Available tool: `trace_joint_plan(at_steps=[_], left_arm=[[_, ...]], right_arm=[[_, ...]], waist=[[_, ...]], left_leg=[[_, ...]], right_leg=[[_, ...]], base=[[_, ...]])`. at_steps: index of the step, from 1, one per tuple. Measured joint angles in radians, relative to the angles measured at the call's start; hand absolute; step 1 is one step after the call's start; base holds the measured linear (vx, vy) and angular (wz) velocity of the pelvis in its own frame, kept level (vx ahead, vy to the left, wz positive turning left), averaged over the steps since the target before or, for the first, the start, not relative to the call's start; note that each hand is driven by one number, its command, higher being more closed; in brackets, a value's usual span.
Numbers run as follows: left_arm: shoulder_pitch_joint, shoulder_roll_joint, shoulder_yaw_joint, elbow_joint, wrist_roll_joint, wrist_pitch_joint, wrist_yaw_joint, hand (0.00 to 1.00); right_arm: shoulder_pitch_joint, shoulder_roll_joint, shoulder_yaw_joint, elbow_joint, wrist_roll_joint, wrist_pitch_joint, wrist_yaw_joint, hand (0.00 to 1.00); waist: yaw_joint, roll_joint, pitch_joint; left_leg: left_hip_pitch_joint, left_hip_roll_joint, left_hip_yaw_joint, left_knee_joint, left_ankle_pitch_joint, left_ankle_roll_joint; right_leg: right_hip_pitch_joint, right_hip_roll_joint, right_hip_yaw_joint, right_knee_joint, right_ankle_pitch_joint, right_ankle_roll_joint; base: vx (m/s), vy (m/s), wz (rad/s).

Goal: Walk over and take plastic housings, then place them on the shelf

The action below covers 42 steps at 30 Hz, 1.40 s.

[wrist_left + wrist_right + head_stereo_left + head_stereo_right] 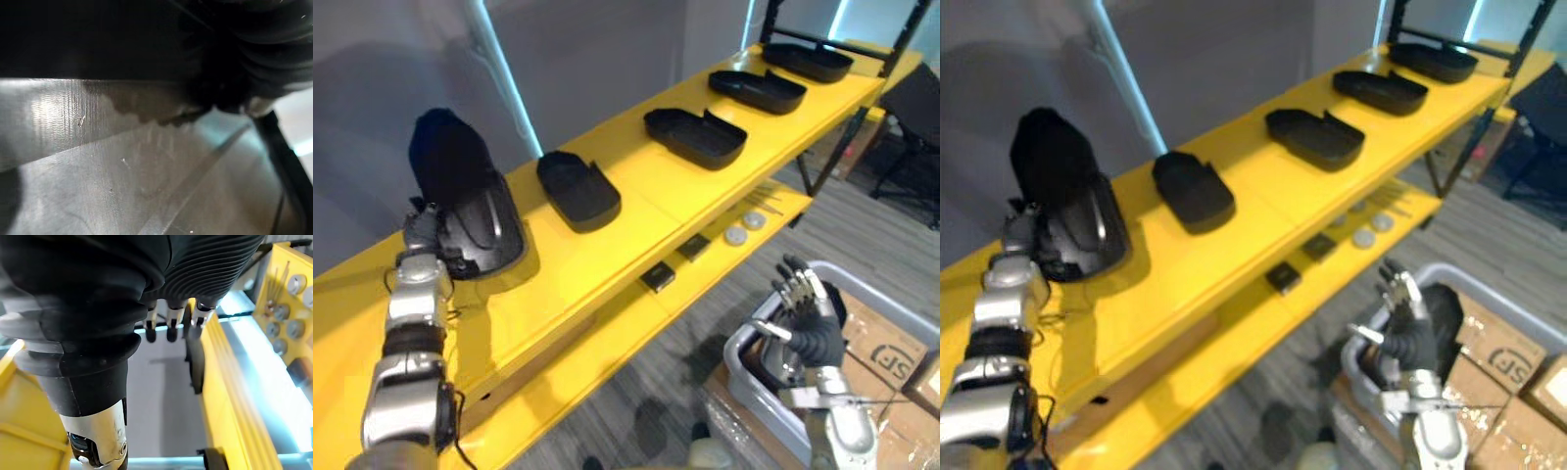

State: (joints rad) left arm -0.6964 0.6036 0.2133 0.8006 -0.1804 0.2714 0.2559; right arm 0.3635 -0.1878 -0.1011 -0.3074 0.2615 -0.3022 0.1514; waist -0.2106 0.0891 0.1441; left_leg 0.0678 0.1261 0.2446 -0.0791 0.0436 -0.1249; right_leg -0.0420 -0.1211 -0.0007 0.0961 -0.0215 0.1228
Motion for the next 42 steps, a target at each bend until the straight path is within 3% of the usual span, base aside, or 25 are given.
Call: trace_joint_plan(at_steps=[5, 9, 18, 23, 29, 33, 34, 42], left_arm=[[-0.025, 0.02, 0.001, 0.078, 0.033, 0.101, 0.005, 1.0], [-0.028, 0.02, 0.002, 0.124, 0.036, 0.147, 0.002, 1.0], [-0.049, 0.021, 0.006, 0.132, 0.07, 0.152, 0.02, 1.0], [-0.052, 0.028, 0.007, 0.132, 0.067, 0.145, 0.048, 1.0], [-0.071, 0.089, 0.007, 0.132, 0.034, 0.143, 0.056, 1.0], [-0.079, 0.106, 0.007, 0.132, 0.023, 0.143, 0.08, 1.0], [-0.084, 0.107, 0.006, 0.132, 0.02, 0.143, 0.089, 0.0], [-0.091, 0.107, 0.004, 0.132, -0.016, 0.136, 0.136, 0.0]], right_arm=[[-0.006, -0.006, 0.006, -0.005, 0.001, 0.019, -0.023, 0.0], [-0.007, -0.011, 0.032, -0.006, 0.0, 0.041, -0.025, 0.0], [-0.039, -0.045, 0.045, -0.009, 0.013, 0.044, -0.048, 0.0], [-0.039, -0.055, 0.045, -0.009, 0.023, 0.042, -0.048, 0.0], [-0.046, -0.082, 0.045, -0.009, 0.041, 0.038, -0.066, 0.0], [-0.048, -0.083, 0.053, -0.009, 0.042, 0.033, -0.068, 0.0], [-0.048, -0.085, 0.066, -0.009, 0.042, 0.032, -0.07, 0.0], [-0.052, -0.085, 0.091, -0.01, 0.042, 0.017, -0.09, 0.0]], waist=[[-0.011, 0.003, 0.035], [-0.02, -0.004, 0.049], [-0.019, -0.015, 0.14], [-0.02, -0.017, 0.15], [-0.024, -0.027, 0.21], [-0.022, -0.027, 0.212], [-0.022, -0.027, 0.213], [-0.021, -0.035, 0.223]], left_leg=[[-0.002, -0.001, 0.007, 0.0, 0.0, 0.0], [-0.012, 0.0, 0.006, 0.005, 0.0, 0.0], [-0.053, 0.002, 0.012, 0.051, -0.006, 0.004], [-0.056, 0.002, 0.025, 0.056, -0.006, 0.004], [-0.073, 0.004, 0.032, 0.091, -0.023, 0.007], [-0.09, 0.004, 0.031, 0.091, -0.023, 0.007], [-0.09, 0.004, 0.031, 0.091, -0.024, 0.006], [-0.088, 0.017, 0.036, 0.131, -0.055, 0.005]], right_leg=[[-0.018, 0.0, 0.005, 0.025, -0.01, -0.003], [-0.038, -0.001, 0.005, 0.054, -0.024, -0.004], [-0.08, -0.001, 0.017, 0.089, -0.027, -0.006], [-0.098, -0.001, 0.032, 0.101, -0.026, -0.006], [-0.103, -0.002, 0.04, 0.1, -0.023, -0.001], [-0.116, -0.003, 0.04, 0.098, -0.018, 0.0], [-0.115, -0.002, 0.04, 0.097, -0.018, 0.0], [-0.095, -0.002, 0.039, 0.089, -0.018, 0.0]], base=[[0.0, 0.003, -0.03], [0.0, -0.002, 0.01], [-0.02, -0.004, -0.01], [-0.02, -0.006, -0.08], [-0.02, -0.002, -0.04], [0.02, -0.002, 0.01], [0.05, 0.001, 0.03], [0.01, 0.0, -0.01]])
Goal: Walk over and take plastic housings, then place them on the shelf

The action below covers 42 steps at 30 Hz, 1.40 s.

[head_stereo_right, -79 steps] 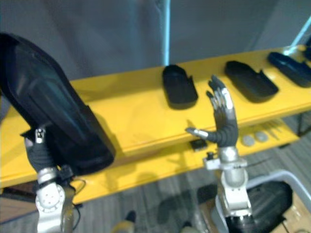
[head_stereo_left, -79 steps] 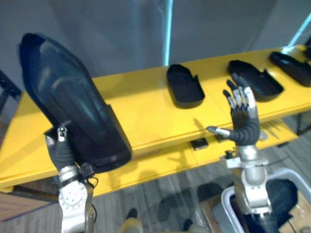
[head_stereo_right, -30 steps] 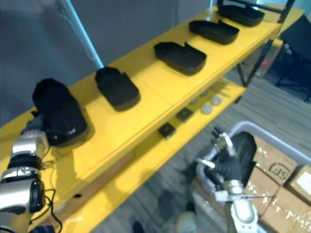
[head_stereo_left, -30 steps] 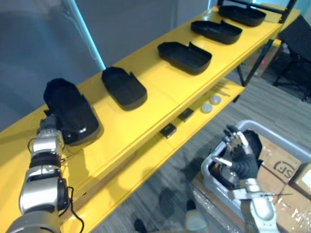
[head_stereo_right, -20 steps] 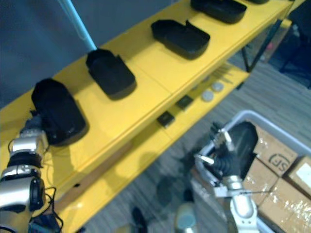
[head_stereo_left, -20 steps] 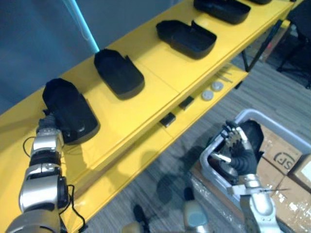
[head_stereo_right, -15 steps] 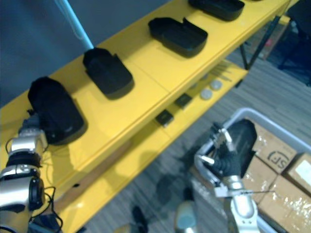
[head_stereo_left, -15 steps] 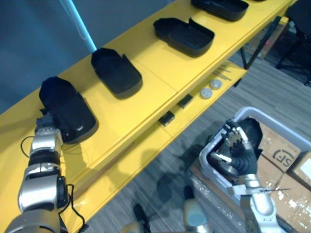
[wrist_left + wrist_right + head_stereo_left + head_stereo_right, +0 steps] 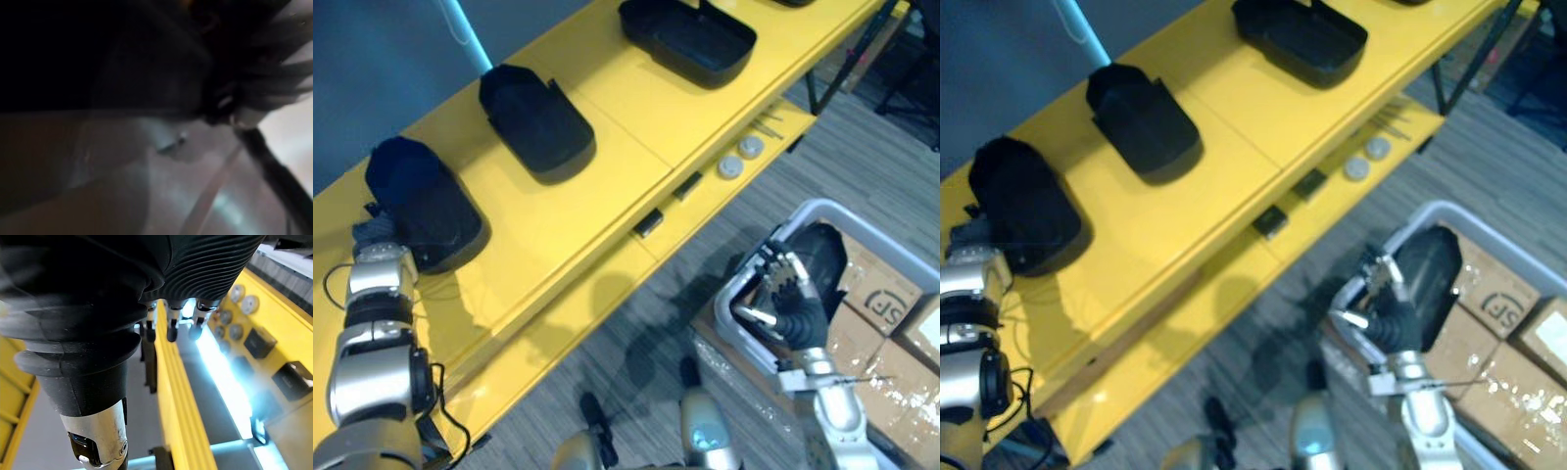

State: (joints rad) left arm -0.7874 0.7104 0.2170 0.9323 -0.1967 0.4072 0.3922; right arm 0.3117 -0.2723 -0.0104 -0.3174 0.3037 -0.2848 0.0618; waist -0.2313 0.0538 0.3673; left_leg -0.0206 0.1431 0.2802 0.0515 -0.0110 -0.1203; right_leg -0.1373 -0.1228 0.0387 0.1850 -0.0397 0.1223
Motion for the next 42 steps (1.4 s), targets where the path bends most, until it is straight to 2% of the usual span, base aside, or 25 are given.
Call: trace_joint_plan(at_steps=[3, 12, 15, 17, 21, 25, 27, 29, 33, 36, 37, 39, 40, 42], left_arm=[[0.0, 0.0, 0.0, 0.0, -0.001, -0.013, 0.008, 0.0], [0.0, 0.0, 0.004, 0.0, -0.034, -0.014, 0.043, 0.0], [0.001, 0.001, 0.008, 0.001, -0.043, -0.054, 0.09, 0.0], [0.0, 0.016, 0.01, -0.001, -0.043, -0.092, 0.119, 0.0], [-0.011, 0.05, 0.019, -0.017, -0.039, -0.199, 0.181, 0.0], [-0.011, 0.058, 0.018, -0.053, -0.038, -0.265, 0.188, 0.0], [-0.011, 0.059, 0.015, -0.066, -0.038, -0.308, 0.183, 0.0], [-0.011, 0.059, 0.005, -0.069, -0.039, -0.332, 0.178, 0.0], [-0.011, 0.054, -0.006, -0.099, -0.047, -0.41, 0.165, 0.0], [0.037, 0.018, -0.006, -0.183, -0.105, -0.489, 0.148, 0.0], [0.107, -0.022, 0.003, -0.286, -0.12, -0.526, 0.143, 0.0], [0.201, -0.057, 0.019, -0.41, -0.12, -0.562, 0.142, 0.0], [0.269, -0.08, 0.034, -0.488, -0.12, -0.577, 0.14, 0.0], [0.447, -0.17, 0.109, -0.702, -0.121, -0.596, 0.138, 0.0]], right_arm=[[0.002, 0.0, 0.007, 0.0, 0.001, -0.007, 0.0, 0.0], [0.021, 0.0, 0.022, 0.0, 0.014, -0.017, 0.004, 0.0], [0.029, 0.003, 0.027, 0.0, 0.033, -0.024, 0.008, 0.0], [0.036, 0.005, 0.048, 0.0, 0.037, -0.03, 0.013, 0.0], [0.045, 0.017, 0.089, 0.0, 0.037, -0.059, 0.033, 0.0], [0.049, 0.029, 0.115, 0.0, 0.037, -0.076, 0.05, 0.0], [0.047, 0.03, 0.134, 0.0, 0.037, -0.103, 0.05, 0.0], [0.046, 0.03, 0.146, 0.0, 0.036, -0.113, 0.051, 0.0], [0.023, 0.024, 0.17, 0.007, -0.003, -0.138, 0.05, 0.0], [-0.045, -0.004, 0.214, 0.023, -0.025, -0.164, 0.044, 0.0], [-0.094, -0.012, 0.232, 0.035, -0.026, -0.17, 0.044, 0.0], [-0.14, -0.014, 0.252, 0.047, -0.026, -0.168, 0.044, 0.0], [-0.165, -0.014, 0.262, 0.055, -0.026, -0.153, 0.047, 0.0], [-0.207, -0.021, 0.267, 0.081, -0.044, -0.094, 0.041, 0.0]], waist=[[0.001, -0.001, 0.001], [0.0, -0.001, 0.001], [0.0, -0.001, 0.0], [-0.001, 0.0, -0.003], [0.0, 0.003, -0.02], [0.003, 0.006, -0.074], [0.004, 0.011, -0.093], [0.009, 0.019, -0.123], [0.018, 0.026, -0.15], [0.047, 0.03, -0.178], [0.06, 0.034, -0.192], [0.079, 0.039, -0.201], [0.098, 0.041, -0.214], [0.128, 0.045, -0.222]], left_leg=[[-0.002, 0.002, 0.002, 0.006, -0.002, 0.001], [0.005, 0.006, 0.003, 0.008, -0.003, 0.0], [0.023, 0.009, 0.003, 0.003, -0.004, -0.002], [0.026, 0.009, 0.004, -0.004, -0.004, -0.002], [0.039, 0.007, 0.006, -0.015, -0.004, -0.002], [0.046, 0.007, 0.005, -0.024, -0.003, -0.002], [0.069, 0.006, 0.003, -0.033, -0.003, -0.002], [0.071, 0.006, 0.0, -0.043, -0.003, -0.002], [0.08, 0.006, -0.025, -0.045, -0.001, -0.003], [0.084, 0.006, -0.048, -0.045, 0.001, -0.004], [0.086, 0.003, -0.071, -0.048, 0.005, -0.005], [0.089, 0.002, -0.09, -0.053, 0.011, -0.005], [0.087, 0.002, -0.097, -0.058, 0.016, -0.006], [0.088, -0.001, -0.139, -0.061, 0.023, -0.005]], right_leg=[[0.001, 0.001, 0.0, -0.002, 0.0, 0.0], [0.012, 0.002, 0.0, -0.007, 0.001, 0.0], [0.034, 0.002, -0.003, -0.021, 0.003, 0.0], [0.036, 0.003, -0.003, -0.024, 0.003, -0.001], [0.055, 0.002, -0.004, -0.049, 0.011, 0.001], [0.074, 0.001, -0.011, -0.075, 0.014, 0.002], [0.106, 0.0, -0.019, -0.093, 0.015, 0.003], [0.11, 0.0, -0.027, -0.102, 0.015, 0.003], [0.146, -0.002, -0.056, -0.125, 0.018, 0.003], [0.178, -0.004, -0.081, -0.152, 0.025, 0.002], [0.198, -0.005, -0.106, -0.158, 0.026, 0.002], [0.21, -0.004, -0.127, -0.159, 0.026, 0.002], [0.21, -0.004, -0.134, -0.161, 0.026, 0.002], [0.241, -0.004, -0.184, -0.167, 0.025, 0.002]], base=[[-0.01, -0.002, -0.02], [0.0, 0.0, 0.0], [0.0, 0.0, 0.0], [0.0, 0.0, 0.0], [0.02, 0.007, 0.01], [0.05, 0.012, 0.04], [0.05, 0.01, 0.05], [0.03, 0.002, 0.09], [0.01, -0.007, 0.18], [0.0, -0.012, 0.23], [0.01, -0.016, 0.4], [0.0, -0.016, 0.33], [-0.01, -0.02, 0.33], [-0.01, -0.027, 0.47]])
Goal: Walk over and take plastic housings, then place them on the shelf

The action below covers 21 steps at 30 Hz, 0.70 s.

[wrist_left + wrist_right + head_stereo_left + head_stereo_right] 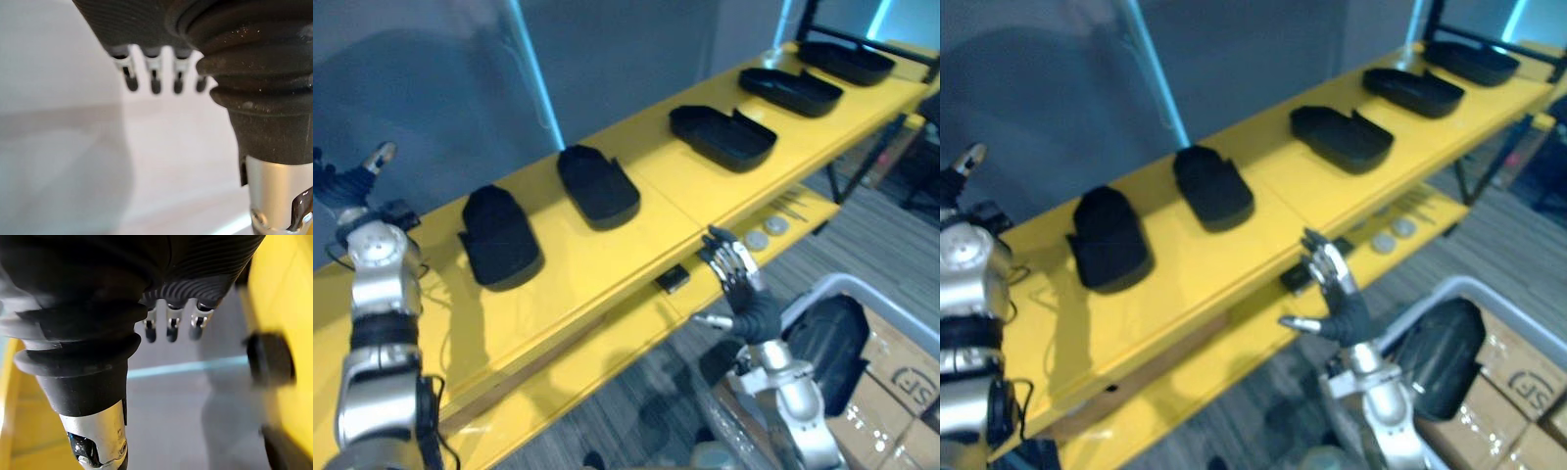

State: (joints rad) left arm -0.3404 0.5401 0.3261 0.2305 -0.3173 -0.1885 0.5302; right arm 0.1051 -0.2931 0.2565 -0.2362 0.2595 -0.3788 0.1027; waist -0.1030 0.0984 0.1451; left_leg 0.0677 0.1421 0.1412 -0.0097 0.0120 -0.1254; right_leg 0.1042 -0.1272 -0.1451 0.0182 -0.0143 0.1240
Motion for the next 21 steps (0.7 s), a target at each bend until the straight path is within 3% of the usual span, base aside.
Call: trace_joint_plan(at_steps=[1, 3, 4, 6, 11, 13, 17, 21], left_arm=[[0.053, -0.027, 0.018, -0.048, 0.0, -0.009, 0.001, 0.0], [0.267, -0.169, 0.068, -0.216, 0.001, -0.032, 0.013, 0.0], [0.29, -0.185, 0.069, -0.226, 0.001, -0.033, 0.014, 0.0], [0.445, -0.295, 0.072, -0.277, 0.002, -0.032, 0.023, 0.0], [0.64, -0.467, 0.037, -0.28, 0.0, -0.011, -0.002, 0.0], [0.676, -0.494, 0.017, -0.243, 0.0, -0.002, -0.03, 0.0], [0.695, -0.527, 0.003, -0.086, 0.001, 0.017, -0.097, 0.0], [0.682, -0.527, -0.04, 0.074, 0.001, 0.015, -0.112, 0.0]], right_arm=[[-0.008, -0.003, 0.001, 0.013, 0.0, 0.017, -0.001, 0.0], [-0.033, -0.001, -0.004, 0.092, -0.001, 0.077, -0.034, 0.0], [-0.036, 0.001, -0.005, 0.102, 0.0, 0.082, -0.039, 0.0], [-0.077, 0.019, -0.01, 0.169, 0.0, 0.121, -0.08, 0.0], [-0.155, 0.079, -0.025, 0.311, -0.002, 0.17, -0.185, 0.0], [-0.162, 0.096, -0.049, 0.343, -0.003, 0.186, -0.218, 0.0], [-0.206, 0.113, -0.083, 0.427, -0.028, 0.192, -0.309, 0.0], [-0.263, 0.113, -0.107, 0.512, -0.044, 0.201, -0.377, 0.0]], waist=[[0.013, -0.001, -0.005], [0.054, -0.007, -0.039], [0.063, -0.008, -0.042], [0.098, -0.012, -0.05], [0.134, -0.03, -0.06], [0.152, -0.038, -0.065], [0.15, -0.055, -0.074], [0.158, -0.067, -0.074]], left_leg=[[0.0, -0.001, -0.007, 0.0, 0.0, 0.0], [-0.015, -0.012, -0.053, 0.0, 0.006, -0.001], [-0.017, -0.013, -0.057, 0.0, 0.006, -0.001], [-0.02, -0.016, -0.086, -0.007, 0.014, -0.002], [-0.04, -0.013, -0.106, -0.03, 0.045, -0.001], [-0.039, -0.015, -0.108, -0.039, 0.053, -0.008], [-0.037, -0.02, -0.112, -0.068, 0.074, -0.006], [-0.037, -0.019, -0.11, -0.07, 0.073, -0.005]], right_leg=[[0.006, 0.002, -0.012, -0.003, -0.001, -0.001], [0.029, 0.001, -0.063, -0.022, -0.002, -0.002], [0.033, 0.001, -0.069, -0.024, -0.002, -0.002], [0.05, 0.001, -0.105, -0.031, -0.004, -0.005], [0.055, 0.002, -0.16, -0.036, -0.006, -0.007], [0.057, 0.001, -0.166, -0.038, -0.004, -0.005], [0.054, -0.008, -0.183, -0.039, -0.002, -0.002], [0.056, -0.01, -0.183, -0.042, -0.001, -0.001]], base=[[-0.03, -0.031, 0.47], [-0.04, -0.028, 0.51], [-0.03, -0.011, 0.48], [-0.05, -0.014, 0.4], [-0.05, -0.021, 0.33], [0.0, -0.005, 0.09], [0.01, 0.004, 0.1], [0.0, 0.0, 0.0]])
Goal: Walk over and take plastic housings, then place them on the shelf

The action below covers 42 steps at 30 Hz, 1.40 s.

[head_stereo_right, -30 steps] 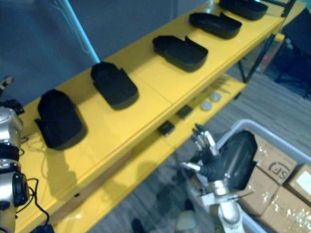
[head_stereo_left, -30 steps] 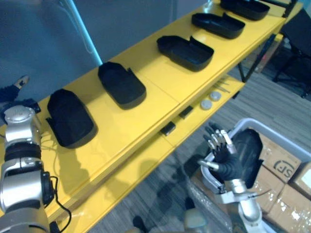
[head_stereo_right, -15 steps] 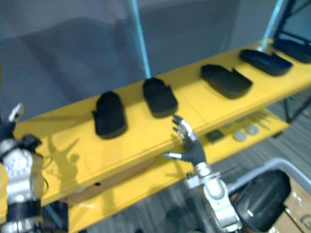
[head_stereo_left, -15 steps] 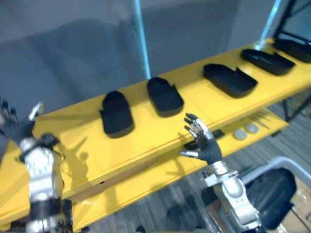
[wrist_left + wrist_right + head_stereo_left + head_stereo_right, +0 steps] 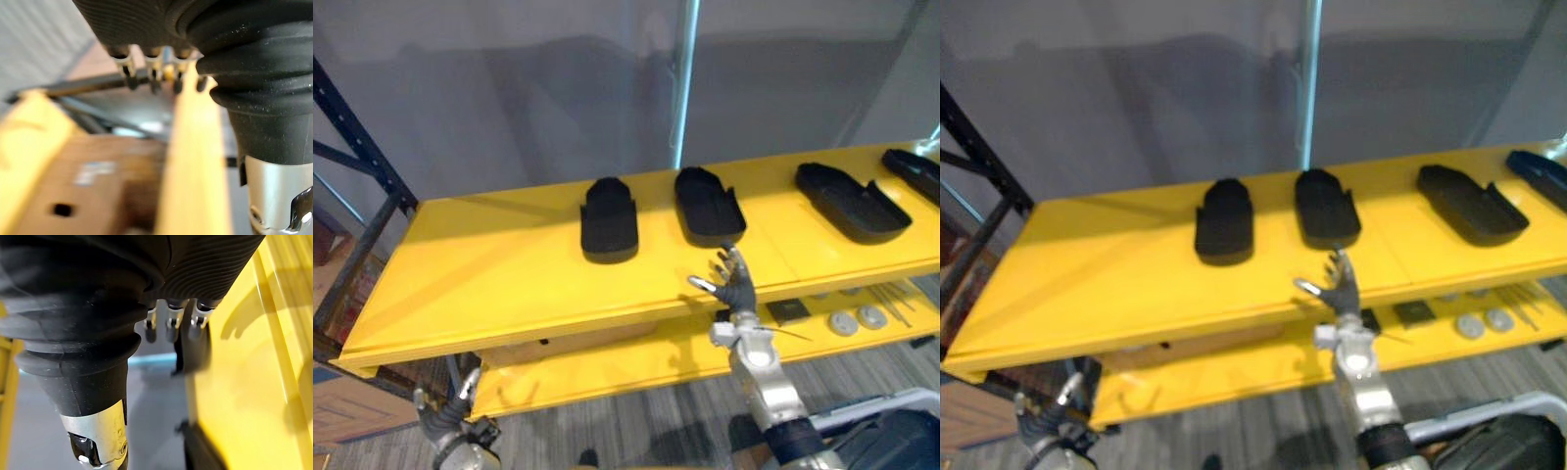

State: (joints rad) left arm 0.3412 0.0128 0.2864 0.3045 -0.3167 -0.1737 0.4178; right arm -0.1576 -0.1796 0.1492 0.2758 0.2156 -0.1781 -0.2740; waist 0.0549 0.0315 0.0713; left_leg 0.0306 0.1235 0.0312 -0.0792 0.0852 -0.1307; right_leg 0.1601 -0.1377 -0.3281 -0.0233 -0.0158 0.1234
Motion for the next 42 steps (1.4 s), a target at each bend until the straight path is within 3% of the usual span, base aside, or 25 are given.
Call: trace_joint_plan(at_steps=[4, 8, 14, 20, 28, 35, 42], left_arm=[[-0.025, 0.006, -0.01, 0.131, 0.005, -0.001, 0.002, 0.0], [-0.036, 0.026, 0.013, 0.248, 0.022, -0.013, 0.002, 0.0], [-0.036, 0.029, 0.026, 0.345, 0.05, -0.023, -0.009, 0.0], [-0.038, 0.027, 0.049, 0.395, 0.062, -0.023, -0.041, 0.0], [-0.045, 0.029, 0.045, 0.495, 0.059, -0.019, -0.115, 0.0], [-0.037, 0.029, 0.042, 0.503, 0.039, -0.02, -0.134, 0.0], [-0.038, 0.047, 0.012, 0.502, 0.008, -0.021, -0.157, 0.0]], right_arm=[[-0.06, 0.003, -0.02, 0.088, 0.0, 0.016, -0.008, 0.0], [-0.156, 0.002, -0.023, 0.214, 0.007, 0.022, 0.053, 0.0], [-0.217, 0.0, -0.031, 0.22, 0.007, -0.001, 0.128, 0.0], [-0.242, 0.005, -0.031, 0.221, 0.006, -0.001, 0.161, 0.0], [-0.307, 0.019, -0.033, 0.304, 0.005, 0.0, 0.127, 0.0], [-0.368, 0.018, -0.125, 0.381, 0.002, -0.001, 0.059, 0.0], [-0.418, 0.003, -0.144, 0.449, 0.004, -0.002, 0.054, 0.0]], waist=[[0.011, -0.012, 0.009], [0.024, -0.021, 0.02], [0.047, -0.035, 0.061], [0.046, -0.044, 0.088], [0.047, -0.042, 0.097], [0.054, -0.037, 0.121], [0.055, -0.042, 0.143]], left_leg=[[0.002, -0.002, 0.0, 0.0, 0.0, 0.0], [0.004, -0.006, -0.004, -0.005, 0.0, 0.0], [0.003, -0.017, -0.025, -0.007, 0.003, 0.004], [0.003, -0.032, -0.026, -0.008, 0.004, 0.004], [0.021, -0.04, -0.027, -0.008, 0.006, 0.007], [0.018, -0.051, -0.027, -0.008, 0.009, 0.013], [0.017, -0.065, -0.039, -0.008, 0.009, 0.014]], right_leg=[[0.005, 0.002, -0.001, -0.002, 0.0, 0.001], [0.013, -0.003, -0.007, -0.006, 0.001, 0.004], [0.029, -0.015, -0.031, -0.007, -0.003, 0.011], [0.035, -0.03, -0.04, -0.008, -0.002, 0.021], [0.057, -0.039, -0.049, -0.009, 0.0, 0.025], [0.062, -0.049, -0.063, -0.009, -0.002, 0.034], [0.076, -0.06, -0.081, -0.018, -0.001, 0.042]], base=[[0.0, 0.0, 0.0], [0.0, -0.003, 0.04], [0.0, -0.005, 0.11], [0.01, 0.001, 0.03], [0.0, -0.002, 0.01], [-0.02, 0.004, 0.05], [0.01, 0.001, 0.07]])
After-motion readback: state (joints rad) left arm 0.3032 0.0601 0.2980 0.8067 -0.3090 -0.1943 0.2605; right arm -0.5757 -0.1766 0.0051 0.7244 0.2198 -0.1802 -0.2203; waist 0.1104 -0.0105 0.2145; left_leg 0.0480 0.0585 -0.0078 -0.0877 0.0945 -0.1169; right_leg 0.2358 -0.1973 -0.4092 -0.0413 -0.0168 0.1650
